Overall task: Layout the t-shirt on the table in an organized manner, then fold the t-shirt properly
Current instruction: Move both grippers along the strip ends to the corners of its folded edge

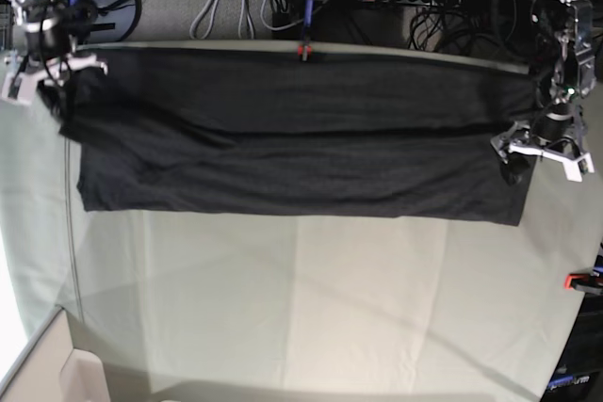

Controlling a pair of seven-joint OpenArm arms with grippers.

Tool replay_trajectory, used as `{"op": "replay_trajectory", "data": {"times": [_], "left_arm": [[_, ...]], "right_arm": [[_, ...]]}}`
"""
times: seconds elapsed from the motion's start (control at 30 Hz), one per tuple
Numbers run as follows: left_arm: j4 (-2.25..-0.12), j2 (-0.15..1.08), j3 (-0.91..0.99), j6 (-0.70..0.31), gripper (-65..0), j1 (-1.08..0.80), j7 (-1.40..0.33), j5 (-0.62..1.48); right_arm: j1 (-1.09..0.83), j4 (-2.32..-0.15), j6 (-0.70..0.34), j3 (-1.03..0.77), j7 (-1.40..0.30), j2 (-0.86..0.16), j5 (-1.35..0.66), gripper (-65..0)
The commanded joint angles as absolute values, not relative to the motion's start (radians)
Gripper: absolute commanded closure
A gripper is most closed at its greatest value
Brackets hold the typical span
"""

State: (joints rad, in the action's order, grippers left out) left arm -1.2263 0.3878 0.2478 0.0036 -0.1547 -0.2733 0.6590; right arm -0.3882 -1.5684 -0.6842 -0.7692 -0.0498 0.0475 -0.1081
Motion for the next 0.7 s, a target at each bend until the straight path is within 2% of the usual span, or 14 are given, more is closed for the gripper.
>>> {"op": "replay_trajectory", "data": {"times": [0.0,0.5,0.67], "left_arm": [[-1.242,0.406,0.255,-0.001,-61.5,-0.143,-0.252,0.659],[-1.244,0.406,0.255,-0.001,-61.5,-0.145,-0.254,0.659],[-1.244,0.409,0.255,-0.001,-61.5,-0.151,-0.255,0.661]], "right_arm": [[-0.397,-1.584,-0.698,-0.773,-0.019,0.038,-0.131,0.0],[-0.504,-1.577,-0.698,-0.769,-0.018,0.065,-0.134,0.0],[-0.506,-1.514,-0.698,-0.762,-0.016,0.07,-0.134,0.0]]}}
